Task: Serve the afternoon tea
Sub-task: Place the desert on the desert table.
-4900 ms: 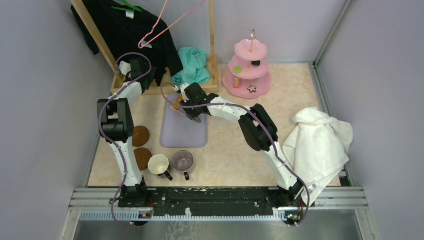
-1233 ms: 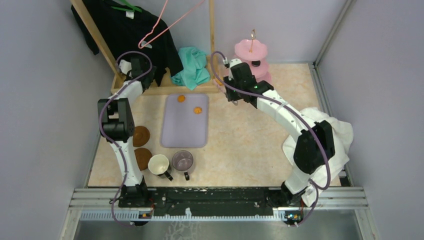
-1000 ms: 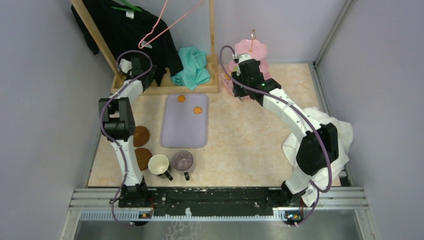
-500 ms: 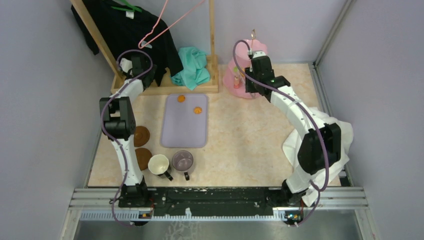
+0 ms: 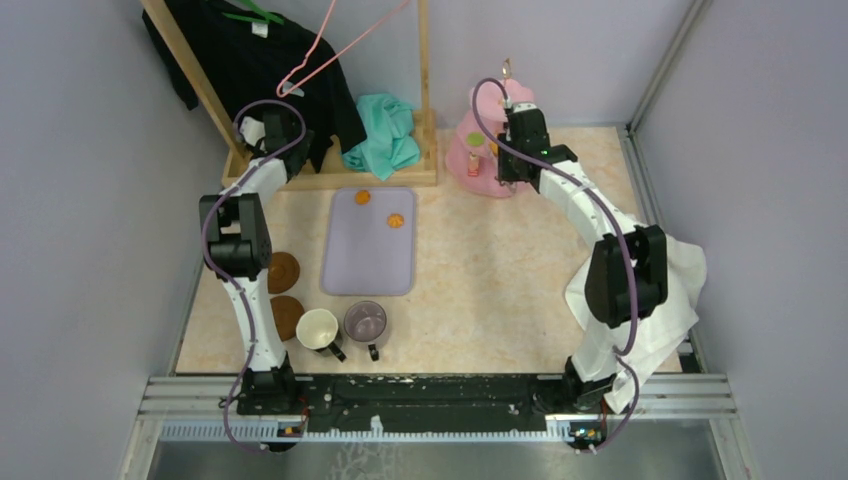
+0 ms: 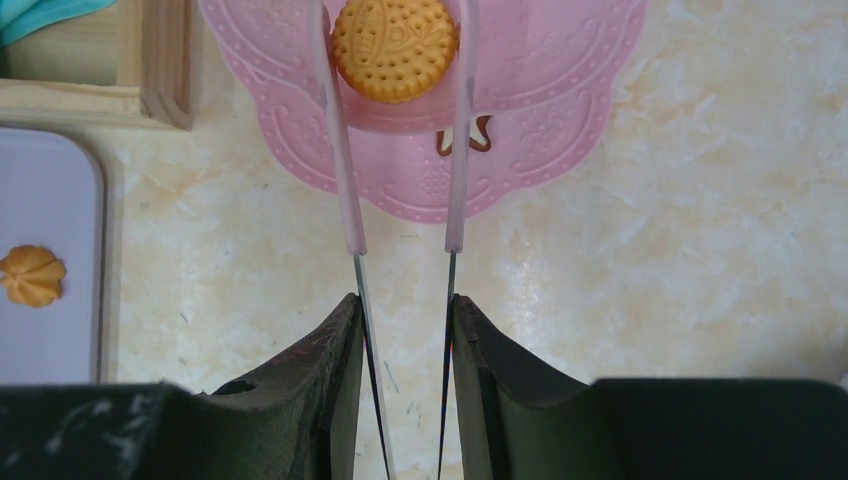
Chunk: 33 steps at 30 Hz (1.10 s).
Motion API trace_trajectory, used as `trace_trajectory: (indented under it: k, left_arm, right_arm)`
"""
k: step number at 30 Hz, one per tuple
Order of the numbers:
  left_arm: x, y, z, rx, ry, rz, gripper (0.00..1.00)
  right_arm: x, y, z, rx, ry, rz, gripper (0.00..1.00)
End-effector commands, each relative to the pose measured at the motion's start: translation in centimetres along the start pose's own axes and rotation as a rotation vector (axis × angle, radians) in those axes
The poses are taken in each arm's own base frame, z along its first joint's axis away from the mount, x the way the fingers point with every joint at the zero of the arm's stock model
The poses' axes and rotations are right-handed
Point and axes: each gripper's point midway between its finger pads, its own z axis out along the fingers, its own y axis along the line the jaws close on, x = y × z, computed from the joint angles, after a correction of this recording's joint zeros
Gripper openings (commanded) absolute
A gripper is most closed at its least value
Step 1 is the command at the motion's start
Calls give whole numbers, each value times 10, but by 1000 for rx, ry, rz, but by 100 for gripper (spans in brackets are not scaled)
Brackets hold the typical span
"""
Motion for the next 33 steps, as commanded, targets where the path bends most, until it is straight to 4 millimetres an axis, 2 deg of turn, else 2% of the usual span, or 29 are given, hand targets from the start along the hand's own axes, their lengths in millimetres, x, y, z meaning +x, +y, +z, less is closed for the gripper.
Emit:
trace_trajectory:
  k: [1, 6, 20, 25, 33]
  left_arm:
    - [1, 1, 7, -6, -7, 18, 80]
    - [0, 1, 10, -7, -11, 22, 80]
    - [1, 1, 17, -12, -11, 26, 80]
    - [1, 1, 17, -13, -12, 30, 80]
    - [-1, 0, 15, -12, -14, 30, 80]
  right_arm:
    - [-45, -2, 1, -9, -121, 28, 0]
    - [-50, -6, 10, -4, -120, 35, 0]
    - [-55, -18, 14, 24, -112, 50, 0]
    - [-51, -17, 18, 19, -86, 55, 14]
    - [-46, -17, 19, 9, -67, 67, 24]
